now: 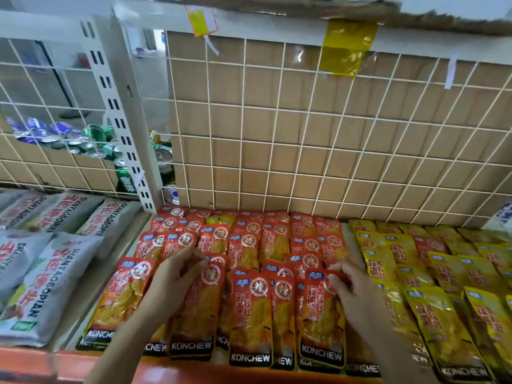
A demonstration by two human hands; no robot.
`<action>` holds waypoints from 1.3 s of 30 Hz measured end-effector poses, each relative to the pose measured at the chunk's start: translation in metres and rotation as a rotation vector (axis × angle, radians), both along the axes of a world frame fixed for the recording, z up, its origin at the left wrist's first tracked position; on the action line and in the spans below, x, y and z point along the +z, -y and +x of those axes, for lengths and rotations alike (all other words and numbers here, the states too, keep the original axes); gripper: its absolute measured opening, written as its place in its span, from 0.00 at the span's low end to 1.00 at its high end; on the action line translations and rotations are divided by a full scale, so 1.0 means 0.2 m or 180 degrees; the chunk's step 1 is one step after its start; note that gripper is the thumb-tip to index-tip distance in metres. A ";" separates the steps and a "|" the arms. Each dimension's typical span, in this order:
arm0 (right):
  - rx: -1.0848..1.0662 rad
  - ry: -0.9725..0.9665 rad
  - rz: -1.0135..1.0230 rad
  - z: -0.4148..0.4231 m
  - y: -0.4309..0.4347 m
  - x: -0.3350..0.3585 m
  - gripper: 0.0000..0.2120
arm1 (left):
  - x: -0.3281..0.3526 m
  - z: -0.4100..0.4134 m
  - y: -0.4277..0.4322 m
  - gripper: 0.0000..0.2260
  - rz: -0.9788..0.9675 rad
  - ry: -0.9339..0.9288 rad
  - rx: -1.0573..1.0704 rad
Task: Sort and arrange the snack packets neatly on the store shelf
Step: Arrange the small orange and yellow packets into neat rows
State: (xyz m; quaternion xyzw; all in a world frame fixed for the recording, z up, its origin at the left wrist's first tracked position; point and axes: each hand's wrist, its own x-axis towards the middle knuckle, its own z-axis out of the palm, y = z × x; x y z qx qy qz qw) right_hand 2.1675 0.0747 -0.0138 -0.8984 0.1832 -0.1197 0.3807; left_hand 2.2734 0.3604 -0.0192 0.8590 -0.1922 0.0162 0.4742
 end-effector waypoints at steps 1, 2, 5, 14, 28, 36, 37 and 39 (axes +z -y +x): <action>-0.0046 -0.0058 -0.0039 0.00 -0.01 -0.01 0.07 | 0.00 0.01 0.01 0.07 0.0045 -0.0027 -0.0073; -0.0078 -0.0092 -0.0056 0.00 -0.02 -0.01 0.09 | -0.01 0.02 0.03 0.07 0.0080 -0.0071 -0.0139; -0.0152 -0.0136 -0.0080 0.00 -0.04 -0.01 0.11 | -0.02 0.03 0.07 0.07 0.0067 -0.0134 -0.0368; -0.0153 -0.0193 -0.0437 0.01 -0.07 -0.03 0.04 | -0.03 0.04 0.13 0.06 0.0038 -0.0195 -0.0495; 0.0084 -0.0151 -0.0890 0.06 -0.05 -0.08 0.01 | -0.03 0.00 0.25 0.06 0.0267 -0.0300 -0.0728; 0.0051 -0.0174 -0.1068 0.05 -0.04 -0.08 0.06 | -0.05 0.00 0.26 0.05 0.0613 0.0327 -0.0776; 0.0048 -0.0176 -0.1071 0.05 -0.04 -0.08 0.06 | -0.06 0.00 0.26 0.05 0.0607 0.0359 -0.0784; 0.0020 -0.0125 -0.1062 0.05 -0.04 -0.08 0.06 | -0.07 0.00 0.26 0.06 0.0618 0.0427 -0.0792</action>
